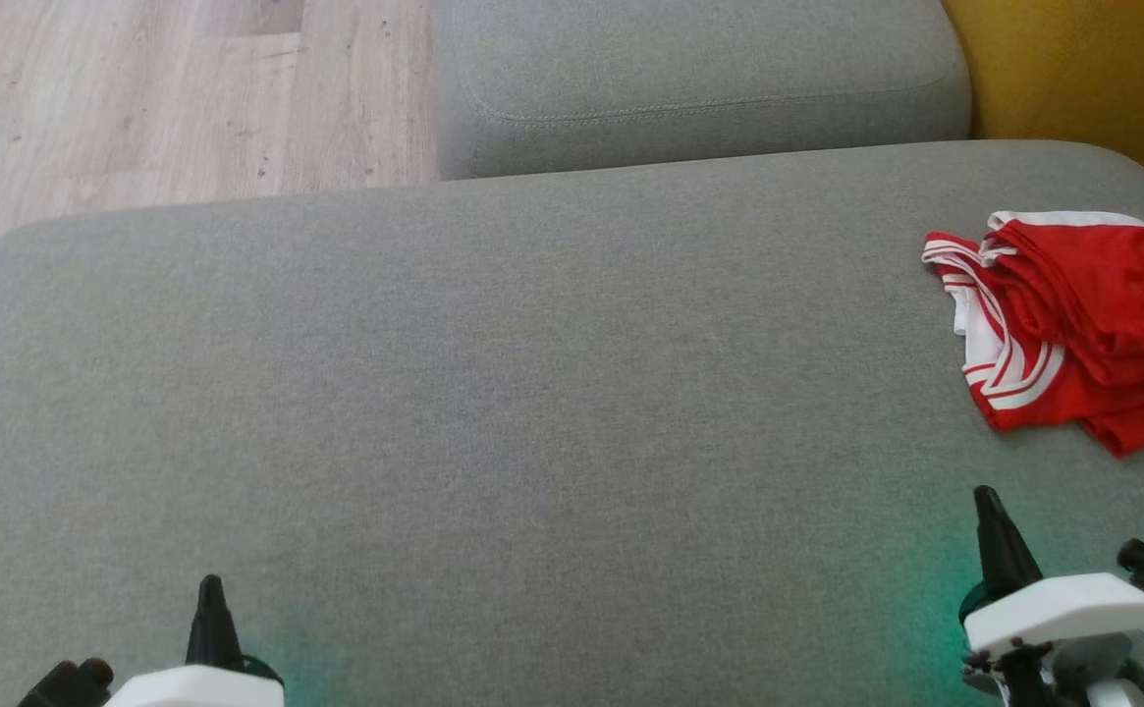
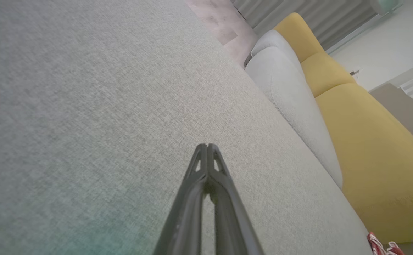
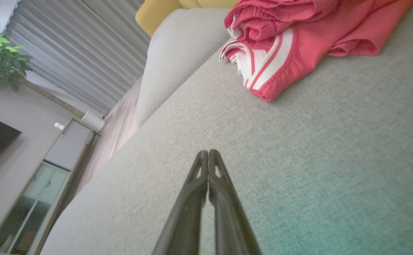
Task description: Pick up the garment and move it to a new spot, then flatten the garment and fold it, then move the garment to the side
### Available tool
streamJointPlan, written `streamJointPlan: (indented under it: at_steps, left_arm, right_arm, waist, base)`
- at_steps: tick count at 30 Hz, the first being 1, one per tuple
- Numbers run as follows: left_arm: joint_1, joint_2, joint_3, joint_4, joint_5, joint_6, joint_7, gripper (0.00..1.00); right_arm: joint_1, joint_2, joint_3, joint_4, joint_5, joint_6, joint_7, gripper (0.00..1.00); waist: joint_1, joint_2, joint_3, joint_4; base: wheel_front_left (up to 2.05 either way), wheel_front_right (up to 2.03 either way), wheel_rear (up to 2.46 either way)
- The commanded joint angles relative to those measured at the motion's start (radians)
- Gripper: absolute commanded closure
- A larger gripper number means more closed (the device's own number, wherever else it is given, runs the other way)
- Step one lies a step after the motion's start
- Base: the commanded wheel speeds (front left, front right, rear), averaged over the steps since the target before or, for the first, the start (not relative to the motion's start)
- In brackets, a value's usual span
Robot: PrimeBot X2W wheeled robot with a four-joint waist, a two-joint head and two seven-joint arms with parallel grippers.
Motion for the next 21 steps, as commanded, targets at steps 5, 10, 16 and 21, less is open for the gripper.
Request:
streamJointPlan:
  at_steps: [5, 10, 16, 21]
  left_arm:
    - [-0.055, -0.002, 0.037, -0.038, -0.052, -0.01, 0.015, 1.0]
    - [-0.062, -0.006, 0.048, -0.046, -0.097, -0.016, 0.029, 1.0]
    - [-0.071, -0.011, 0.061, -0.056, -0.151, -0.022, 0.046, 1.0]
    - [-0.079, -0.015, 0.073, -0.064, -0.196, -0.027, 0.06, 1.0]
  right_arm:
    - [-0.059, 0.001, -0.006, -0.045, 0.069, 0.004, 0.008, 1.0]
    - [-0.063, 0.005, -0.014, -0.052, 0.127, 0.004, 0.016, 1.0]
    - [-0.069, 0.01, -0.024, -0.06, 0.197, 0.005, 0.025, 1.0]
    - [-0.074, 0.015, -0.033, -0.067, 0.255, 0.005, 0.032, 1.0]
  waist:
    - [-0.0001, 0.0, 0.001, 0.001]
    - [-0.0001, 0.0, 0.001, 0.002]
    - [-0.0001, 0.0, 0.002, 0.004]
    - [-0.0001, 0.0, 0.003, 0.005]
  base:
    - [0.0, 0.0, 0.0]
    - [0.0, 0.0, 0.0]
    - [0.0, 0.0, 0.0]
    - [0.0, 0.0, 0.0]
